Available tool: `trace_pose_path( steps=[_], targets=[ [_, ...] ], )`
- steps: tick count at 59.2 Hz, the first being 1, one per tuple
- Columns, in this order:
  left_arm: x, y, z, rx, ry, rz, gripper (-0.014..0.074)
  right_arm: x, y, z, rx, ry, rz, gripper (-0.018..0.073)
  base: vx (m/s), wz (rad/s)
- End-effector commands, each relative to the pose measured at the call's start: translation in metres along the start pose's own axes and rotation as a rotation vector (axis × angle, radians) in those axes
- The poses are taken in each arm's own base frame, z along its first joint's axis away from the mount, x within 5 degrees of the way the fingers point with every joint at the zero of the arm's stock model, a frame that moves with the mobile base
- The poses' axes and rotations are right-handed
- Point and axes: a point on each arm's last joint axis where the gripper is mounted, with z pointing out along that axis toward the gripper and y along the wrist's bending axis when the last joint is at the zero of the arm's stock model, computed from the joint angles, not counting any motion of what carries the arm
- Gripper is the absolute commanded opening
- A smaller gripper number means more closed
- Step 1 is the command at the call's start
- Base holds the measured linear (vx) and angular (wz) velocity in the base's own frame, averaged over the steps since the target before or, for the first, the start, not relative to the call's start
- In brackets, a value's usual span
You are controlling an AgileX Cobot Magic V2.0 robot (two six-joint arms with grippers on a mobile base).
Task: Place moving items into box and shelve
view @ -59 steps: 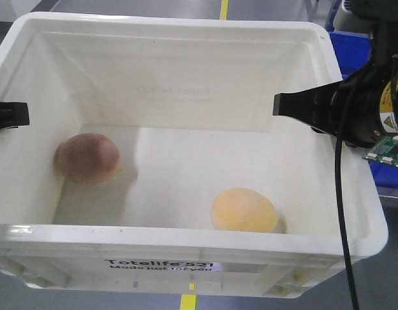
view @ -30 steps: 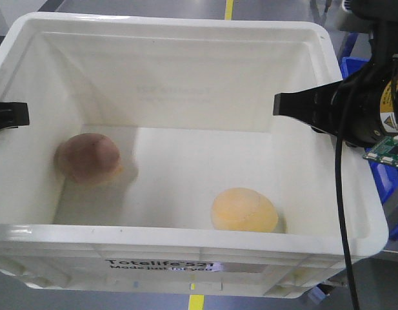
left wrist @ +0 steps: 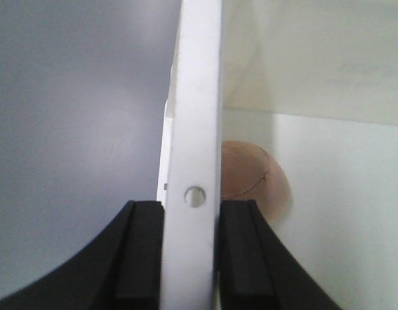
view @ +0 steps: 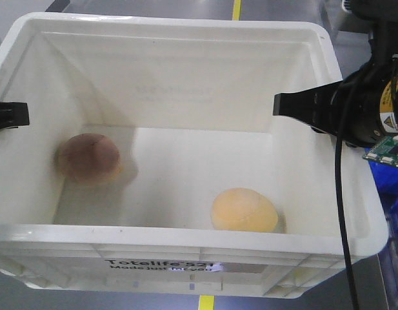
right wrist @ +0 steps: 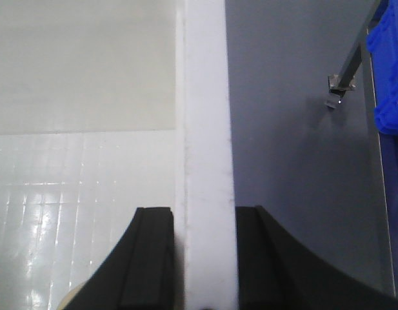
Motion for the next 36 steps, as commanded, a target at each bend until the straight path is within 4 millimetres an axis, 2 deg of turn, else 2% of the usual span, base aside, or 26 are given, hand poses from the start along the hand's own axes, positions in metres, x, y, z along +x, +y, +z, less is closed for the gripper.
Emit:
trace_pose_path(
  steps=[1, 36],
  targets=[
    [-0.0191, 0.0044, -0.0175, 0.003, -0.175, 0.024, 0.0109, -0.0195, -0.013, -0.0166, 0.037, -0.157, -0.02, -0.0011, 0.41, 0.05],
    [-0.0191, 0.0044, -0.0175, 0.003, -0.175, 0.024, 0.0109, -0.0194, -0.0131, -0.0166, 0.039, -0.156, -0.02, -0.0011, 0.43, -0.01]
  ],
)
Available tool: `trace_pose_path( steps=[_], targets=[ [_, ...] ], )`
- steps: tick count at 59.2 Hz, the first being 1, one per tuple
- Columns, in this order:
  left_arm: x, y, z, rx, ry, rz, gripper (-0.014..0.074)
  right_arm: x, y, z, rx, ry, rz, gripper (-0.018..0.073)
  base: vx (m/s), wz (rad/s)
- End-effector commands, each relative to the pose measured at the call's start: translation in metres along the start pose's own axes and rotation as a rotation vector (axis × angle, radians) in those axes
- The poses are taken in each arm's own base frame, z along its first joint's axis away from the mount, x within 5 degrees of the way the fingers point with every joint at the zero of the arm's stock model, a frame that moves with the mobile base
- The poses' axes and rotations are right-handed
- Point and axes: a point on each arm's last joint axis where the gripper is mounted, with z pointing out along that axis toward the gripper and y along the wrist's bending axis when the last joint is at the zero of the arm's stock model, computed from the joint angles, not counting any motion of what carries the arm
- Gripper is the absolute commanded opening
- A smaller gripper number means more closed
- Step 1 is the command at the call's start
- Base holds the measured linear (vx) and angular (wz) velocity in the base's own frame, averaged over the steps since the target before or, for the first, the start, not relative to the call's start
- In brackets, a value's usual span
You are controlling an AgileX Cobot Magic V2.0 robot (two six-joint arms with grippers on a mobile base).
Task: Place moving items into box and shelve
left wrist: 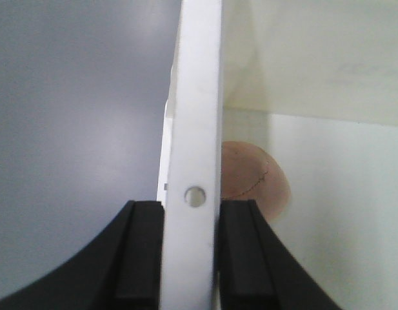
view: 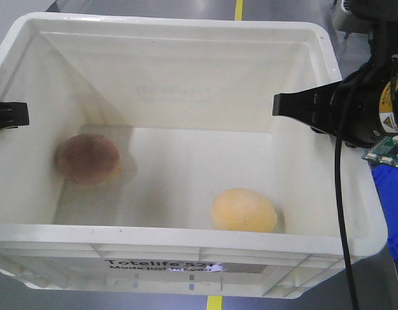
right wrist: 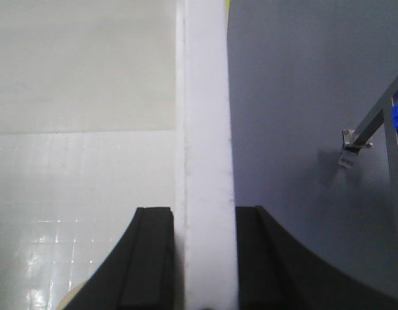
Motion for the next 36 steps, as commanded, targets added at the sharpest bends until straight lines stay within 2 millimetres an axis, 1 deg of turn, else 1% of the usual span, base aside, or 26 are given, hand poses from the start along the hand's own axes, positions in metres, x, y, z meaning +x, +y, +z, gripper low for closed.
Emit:
trace_pose_path(
  steps=[1, 36],
  targets=[
    [-0.0191, 0.0043, -0.0175, 0.003, -0.175, 0.024, 0.0109, -0.0193, -0.0132, -0.0166, 0.04, -0.155, -0.02, -0.0011, 0.45, -0.11],
    [-0.0191, 0.0043, -0.0175, 0.003, -0.175, 0.024, 0.0109, -0.0194, -0.0131, -0.0166, 0.039, -0.156, -0.02, -0.0011, 0.45, -0.11]
  ],
)
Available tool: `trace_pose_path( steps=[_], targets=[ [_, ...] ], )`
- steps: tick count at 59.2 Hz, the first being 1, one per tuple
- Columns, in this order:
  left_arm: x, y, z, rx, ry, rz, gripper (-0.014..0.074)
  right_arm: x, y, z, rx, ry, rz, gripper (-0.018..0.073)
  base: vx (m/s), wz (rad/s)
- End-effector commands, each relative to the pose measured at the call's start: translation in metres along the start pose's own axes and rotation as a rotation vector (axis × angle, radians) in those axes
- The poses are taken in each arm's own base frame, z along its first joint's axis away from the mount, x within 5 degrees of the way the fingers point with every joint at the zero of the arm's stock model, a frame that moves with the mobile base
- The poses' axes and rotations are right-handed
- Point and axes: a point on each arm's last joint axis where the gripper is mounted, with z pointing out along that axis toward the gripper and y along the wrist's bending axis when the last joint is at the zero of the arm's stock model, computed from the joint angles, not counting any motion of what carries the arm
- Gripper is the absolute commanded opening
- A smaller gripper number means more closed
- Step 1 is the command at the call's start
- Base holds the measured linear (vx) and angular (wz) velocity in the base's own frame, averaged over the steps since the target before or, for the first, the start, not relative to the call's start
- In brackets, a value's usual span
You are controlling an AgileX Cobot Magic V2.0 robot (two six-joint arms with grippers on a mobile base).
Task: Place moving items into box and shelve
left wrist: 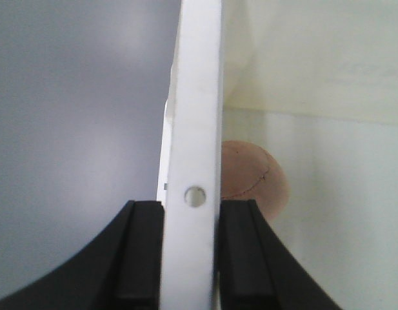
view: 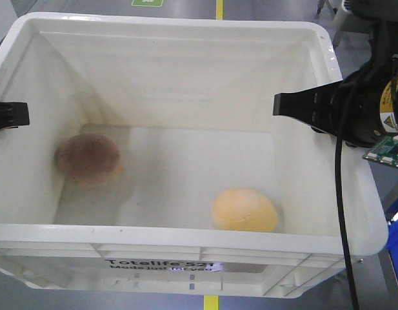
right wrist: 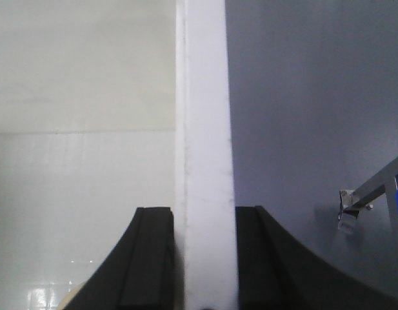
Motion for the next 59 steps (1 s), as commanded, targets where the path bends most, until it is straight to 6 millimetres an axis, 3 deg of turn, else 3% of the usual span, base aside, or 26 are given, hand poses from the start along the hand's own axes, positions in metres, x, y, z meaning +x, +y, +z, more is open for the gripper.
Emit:
trace_pose_path(
  steps=[1, 59],
  targets=[
    [-0.0191, 0.0043, -0.0175, 0.003, -0.175, 0.024, 0.0109, -0.0194, -0.0131, -0.0166, 0.039, -0.156, -0.02, -0.0011, 0.44, -0.1],
    [-0.0191, 0.0043, -0.0175, 0.003, -0.175, 0.024, 0.0109, -0.0194, -0.013, -0.0166, 0.038, -0.156, -0.02, -0.0011, 0.41, -0.12]
  ],
)
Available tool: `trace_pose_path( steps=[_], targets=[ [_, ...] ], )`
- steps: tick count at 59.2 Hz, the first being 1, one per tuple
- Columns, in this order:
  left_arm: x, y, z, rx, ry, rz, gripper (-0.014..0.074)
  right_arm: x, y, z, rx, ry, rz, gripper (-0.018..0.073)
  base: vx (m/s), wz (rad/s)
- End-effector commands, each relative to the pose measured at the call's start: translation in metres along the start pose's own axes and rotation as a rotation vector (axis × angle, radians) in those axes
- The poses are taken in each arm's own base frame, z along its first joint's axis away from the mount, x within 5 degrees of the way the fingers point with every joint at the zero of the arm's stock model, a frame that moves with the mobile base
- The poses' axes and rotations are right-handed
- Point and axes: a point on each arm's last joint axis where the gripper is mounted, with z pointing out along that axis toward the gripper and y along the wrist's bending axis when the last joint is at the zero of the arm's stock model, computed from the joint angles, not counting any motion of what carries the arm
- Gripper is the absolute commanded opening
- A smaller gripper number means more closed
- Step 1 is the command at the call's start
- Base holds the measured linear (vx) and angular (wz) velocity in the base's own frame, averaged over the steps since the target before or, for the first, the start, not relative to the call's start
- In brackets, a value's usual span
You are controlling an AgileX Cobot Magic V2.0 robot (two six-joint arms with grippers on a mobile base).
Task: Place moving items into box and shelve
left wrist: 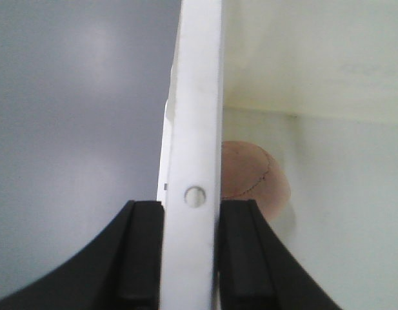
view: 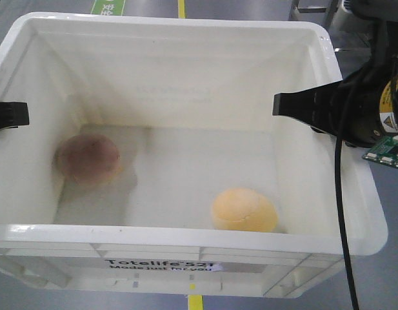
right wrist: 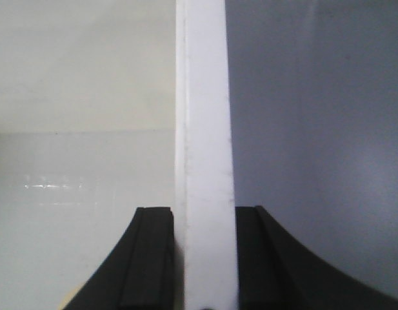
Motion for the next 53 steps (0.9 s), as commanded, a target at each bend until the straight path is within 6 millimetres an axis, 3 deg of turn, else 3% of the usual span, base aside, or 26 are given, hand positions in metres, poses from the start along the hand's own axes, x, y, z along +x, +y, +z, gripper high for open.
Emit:
trace_pose_path(
  steps=[1, 53],
  targets=[
    [-0.0191, 0.0043, -0.0175, 0.003, -0.175, 0.024, 0.0109, -0.0194, -0.013, -0.0166, 0.038, -0.156, -0.02, -0.0011, 0.37, -0.12],
    [-0.0191, 0.0043, -0.0175, 0.003, -0.175, 0.024, 0.0109, -0.0194, -0.0131, -0.0166, 0.039, -0.156, -0.02, -0.0011, 0.36, -0.07]
  ],
)
